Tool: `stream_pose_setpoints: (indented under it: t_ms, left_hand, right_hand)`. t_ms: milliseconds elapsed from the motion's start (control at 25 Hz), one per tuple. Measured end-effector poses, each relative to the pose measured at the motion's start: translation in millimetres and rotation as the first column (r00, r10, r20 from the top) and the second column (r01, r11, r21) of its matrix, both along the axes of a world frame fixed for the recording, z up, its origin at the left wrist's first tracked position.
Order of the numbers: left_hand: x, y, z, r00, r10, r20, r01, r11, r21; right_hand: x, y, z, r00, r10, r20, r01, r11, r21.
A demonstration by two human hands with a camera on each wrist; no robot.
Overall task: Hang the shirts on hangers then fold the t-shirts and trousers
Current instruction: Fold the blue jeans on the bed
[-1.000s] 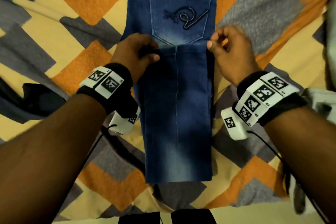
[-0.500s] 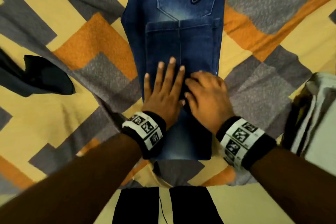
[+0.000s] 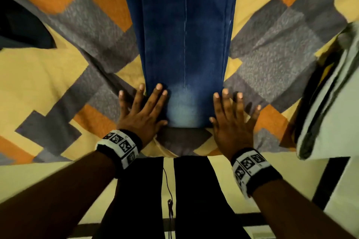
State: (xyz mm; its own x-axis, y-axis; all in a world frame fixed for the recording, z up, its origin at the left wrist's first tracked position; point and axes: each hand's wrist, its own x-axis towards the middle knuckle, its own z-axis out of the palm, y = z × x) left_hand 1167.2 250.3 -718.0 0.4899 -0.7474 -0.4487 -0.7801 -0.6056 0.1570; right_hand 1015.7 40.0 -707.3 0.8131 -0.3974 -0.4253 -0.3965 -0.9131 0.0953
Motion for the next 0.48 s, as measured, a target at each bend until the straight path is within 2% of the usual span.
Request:
stream_pose_setpoints:
  t_ms: [40,120,160,240,320,400,480]
  left_hand:
    - [-8.5,-2.9,7.7,0.999,-0.036,0.002,0.036,0.999,-0.014]
    - [-34.0,-6.5,17.7,0.982,-0.189,-0.006,0.188,0.977,-0.101]
    - [-34.2,-7.0,17.4,0.976,-0.216,0.007,0.215,0.97,-0.117]
    - [-16.8,-10.8,14.3,0.984,-0.17,0.055,0.174,0.98,-0.091]
    - [4.8,-16.0,15.5,0.985,-0.154,0.071,0.162,0.979,-0.122]
    - [11.7,-16.2,31.4,0.983,-0.184,0.014,0.183,0.965,-0.187]
    - [12.1,-17.5,65.3,0.968,-0.193,-0.159,0.149,0.955,-0.256]
  right_hand:
    - [-2.8,8.0,8.0,0.999,0.009,0.045,-0.009,1.0,-0.008]
    - [-6.8,27.0,18.5,0.983,0.131,0.127,-0.147,0.981,0.128]
    - [-7.2,25.9,18.0,0.972,0.203,0.121,-0.222,0.96,0.173]
    - [-8.6,13.2,9.8,0.962,0.256,0.092,-0.27,0.945,0.186]
    - [-5.5,1.5,7.5,0.957,0.237,0.168,-0.267,0.945,0.186]
    - [6.3,-8.7,21.5,0.94,0.213,0.267,-0.286,0.918,0.274]
    - [13.8,-25.0,51.5,0.935,0.238,0.261,-0.336,0.831,0.443]
